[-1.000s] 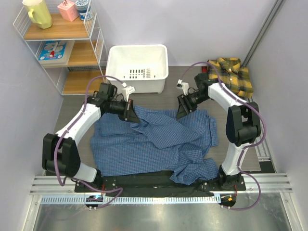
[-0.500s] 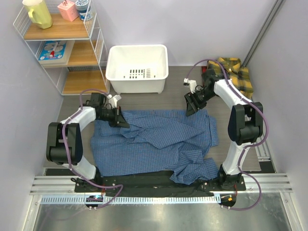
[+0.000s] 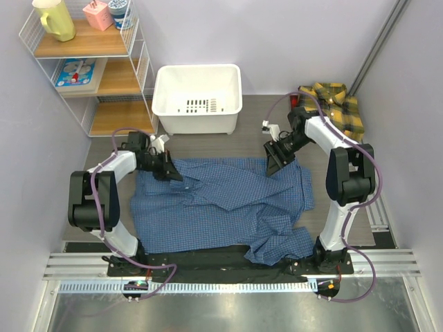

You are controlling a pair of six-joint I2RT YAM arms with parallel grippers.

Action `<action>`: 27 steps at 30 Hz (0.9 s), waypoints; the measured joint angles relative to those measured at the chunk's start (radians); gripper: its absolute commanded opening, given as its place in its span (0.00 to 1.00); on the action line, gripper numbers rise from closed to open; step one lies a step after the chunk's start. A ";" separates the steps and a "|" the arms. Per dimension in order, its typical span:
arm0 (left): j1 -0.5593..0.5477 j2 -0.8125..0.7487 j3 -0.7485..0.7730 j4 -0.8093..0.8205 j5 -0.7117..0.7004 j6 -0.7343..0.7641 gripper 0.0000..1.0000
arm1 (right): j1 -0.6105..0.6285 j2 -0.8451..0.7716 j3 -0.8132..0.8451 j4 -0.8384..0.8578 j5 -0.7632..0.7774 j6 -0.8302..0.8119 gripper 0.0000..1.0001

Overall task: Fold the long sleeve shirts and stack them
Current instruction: Fold the shirt

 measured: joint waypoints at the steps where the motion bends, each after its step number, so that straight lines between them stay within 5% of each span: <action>1: 0.000 0.000 0.000 -0.002 -0.018 0.000 0.02 | 0.001 0.000 -0.007 0.000 0.001 0.000 0.64; 4: 0.000 0.000 0.000 -0.014 -0.063 0.001 0.11 | 0.002 0.002 -0.011 0.006 0.019 0.004 0.60; 7: 0.000 0.000 0.000 -0.032 -0.114 0.005 0.46 | 0.005 0.002 -0.011 0.029 0.058 0.021 0.56; 10: 0.018 -0.010 0.002 -0.065 -0.161 0.035 0.59 | 0.005 0.002 -0.011 0.058 0.113 0.039 0.51; 18: 0.042 -0.186 0.022 -0.112 -0.274 0.245 0.56 | 0.013 0.005 -0.023 0.159 0.253 0.096 0.45; 27: 0.042 0.069 0.069 -0.147 -0.389 0.321 0.49 | 0.019 0.121 -0.027 0.269 0.388 0.113 0.40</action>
